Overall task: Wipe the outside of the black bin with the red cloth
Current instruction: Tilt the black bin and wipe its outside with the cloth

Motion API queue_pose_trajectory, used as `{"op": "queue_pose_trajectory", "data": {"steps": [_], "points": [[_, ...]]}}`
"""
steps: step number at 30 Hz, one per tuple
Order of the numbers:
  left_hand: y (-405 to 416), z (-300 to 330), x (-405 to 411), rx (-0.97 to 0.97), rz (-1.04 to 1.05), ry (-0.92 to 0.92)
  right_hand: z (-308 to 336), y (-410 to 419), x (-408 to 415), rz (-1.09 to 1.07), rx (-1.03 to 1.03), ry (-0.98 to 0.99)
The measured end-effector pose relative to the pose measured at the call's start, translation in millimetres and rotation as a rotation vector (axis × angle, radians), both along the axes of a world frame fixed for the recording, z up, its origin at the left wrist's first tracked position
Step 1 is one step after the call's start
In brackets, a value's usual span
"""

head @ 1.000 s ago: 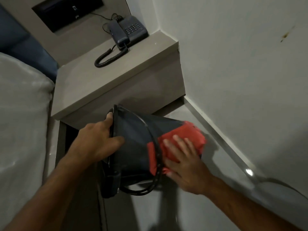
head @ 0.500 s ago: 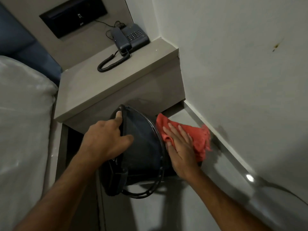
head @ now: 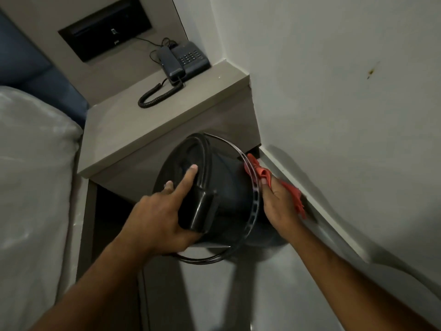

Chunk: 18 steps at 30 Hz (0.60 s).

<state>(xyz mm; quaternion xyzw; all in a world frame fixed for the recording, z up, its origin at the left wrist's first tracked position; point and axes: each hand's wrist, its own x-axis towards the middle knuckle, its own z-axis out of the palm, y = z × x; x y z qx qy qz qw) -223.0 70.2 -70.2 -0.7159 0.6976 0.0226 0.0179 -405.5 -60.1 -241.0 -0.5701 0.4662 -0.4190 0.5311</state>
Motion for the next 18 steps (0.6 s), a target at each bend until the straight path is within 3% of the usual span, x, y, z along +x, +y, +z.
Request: {"op": "queue_pose_trajectory", "data": {"steps": [2,5,9,13,15,17,18], "points": [[-7.0,4.3,-3.1,-0.056,0.093,0.041,2.0,7.6,6.1,-0.132,0.095,-0.134],[-23.2,6.5,-12.4,-0.153,0.271,0.023,1.5,16.4,8.7,-0.266,0.082,-0.207],[-44.2,7.5,-8.3,-0.185,0.422,-0.024,-17.4,42.7,27.6,-0.177,0.102,-0.154],[-54.6,6.5,4.8,-0.150,0.474,-0.050,-36.2,78.0,37.9,-0.145,-0.047,-0.200],[-56.9,4.9,8.1,-0.140,0.466,-0.129,-46.6,60.7,31.7,-0.291,0.181,-0.330],[-55.3,3.0,6.6,-0.115,0.454,-0.196,-50.7,44.2,31.3,-0.321,0.371,-0.315],[-55.2,2.2,6.2,-0.098,0.453,-0.214,-47.3,44.6,35.7,-0.309,0.363,-0.251]]}}
